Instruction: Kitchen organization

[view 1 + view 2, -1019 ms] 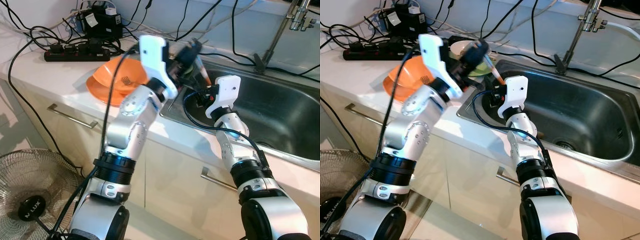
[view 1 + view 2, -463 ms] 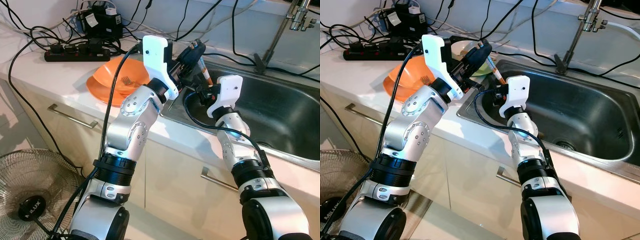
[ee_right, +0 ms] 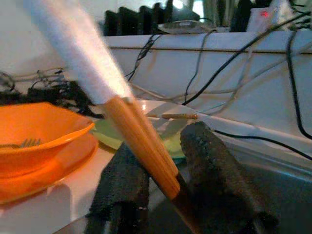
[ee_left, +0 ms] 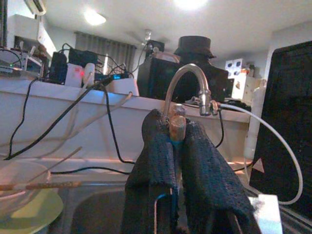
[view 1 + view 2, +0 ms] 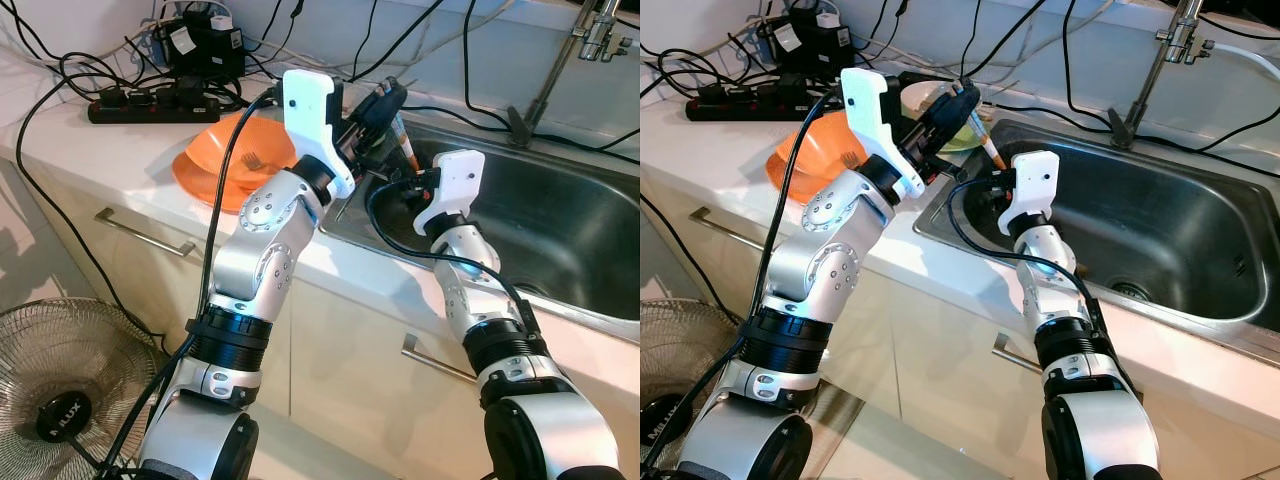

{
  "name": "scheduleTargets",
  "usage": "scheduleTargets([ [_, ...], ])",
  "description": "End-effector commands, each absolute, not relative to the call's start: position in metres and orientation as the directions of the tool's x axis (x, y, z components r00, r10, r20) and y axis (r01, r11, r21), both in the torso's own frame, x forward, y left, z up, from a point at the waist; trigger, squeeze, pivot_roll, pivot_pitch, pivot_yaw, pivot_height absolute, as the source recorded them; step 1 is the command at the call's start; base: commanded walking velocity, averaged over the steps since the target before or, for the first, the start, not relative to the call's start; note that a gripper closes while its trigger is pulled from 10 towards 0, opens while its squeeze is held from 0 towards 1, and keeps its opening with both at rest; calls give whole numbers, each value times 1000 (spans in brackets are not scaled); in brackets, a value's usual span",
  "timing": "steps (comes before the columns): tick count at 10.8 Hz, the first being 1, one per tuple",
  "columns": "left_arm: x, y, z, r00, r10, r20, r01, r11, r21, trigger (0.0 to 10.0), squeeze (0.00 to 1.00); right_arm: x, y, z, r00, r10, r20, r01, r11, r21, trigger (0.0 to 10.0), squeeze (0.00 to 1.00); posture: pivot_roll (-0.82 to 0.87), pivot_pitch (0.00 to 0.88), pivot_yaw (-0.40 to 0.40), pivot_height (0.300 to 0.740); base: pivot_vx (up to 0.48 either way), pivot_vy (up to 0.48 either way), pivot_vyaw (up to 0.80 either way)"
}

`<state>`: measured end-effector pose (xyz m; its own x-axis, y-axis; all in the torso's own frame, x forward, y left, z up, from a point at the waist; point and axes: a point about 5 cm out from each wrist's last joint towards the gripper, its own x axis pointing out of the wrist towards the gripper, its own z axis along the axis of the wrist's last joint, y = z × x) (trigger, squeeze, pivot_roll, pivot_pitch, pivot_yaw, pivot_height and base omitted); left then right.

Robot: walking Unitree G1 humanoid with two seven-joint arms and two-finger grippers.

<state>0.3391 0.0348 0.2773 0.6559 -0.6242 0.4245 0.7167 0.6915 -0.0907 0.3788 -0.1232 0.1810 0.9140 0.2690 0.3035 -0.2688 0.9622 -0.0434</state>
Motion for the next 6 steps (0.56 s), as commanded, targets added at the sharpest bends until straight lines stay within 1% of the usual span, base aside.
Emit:
scheduleTargets([
  [1,339,34,282,654,-619,435,714,695,-84,10000,0,379,-127,181,915,264,304,-264,964,-42,0,0,213,0,-30,725,0,0,0],
  [5,339,33,283,651,-615,446,715,694,-87,10000,0,379,-129,182,916,265,301,-262,964,-50,0,0,207,0,-33,725,0,0,0],
  [6,340,34,284,650,-610,452,717,689,-101,10000,1000,379,-129,182,917,263,300,-260,964,-50,0,0,208,0,-33,725,0,0,0],
])
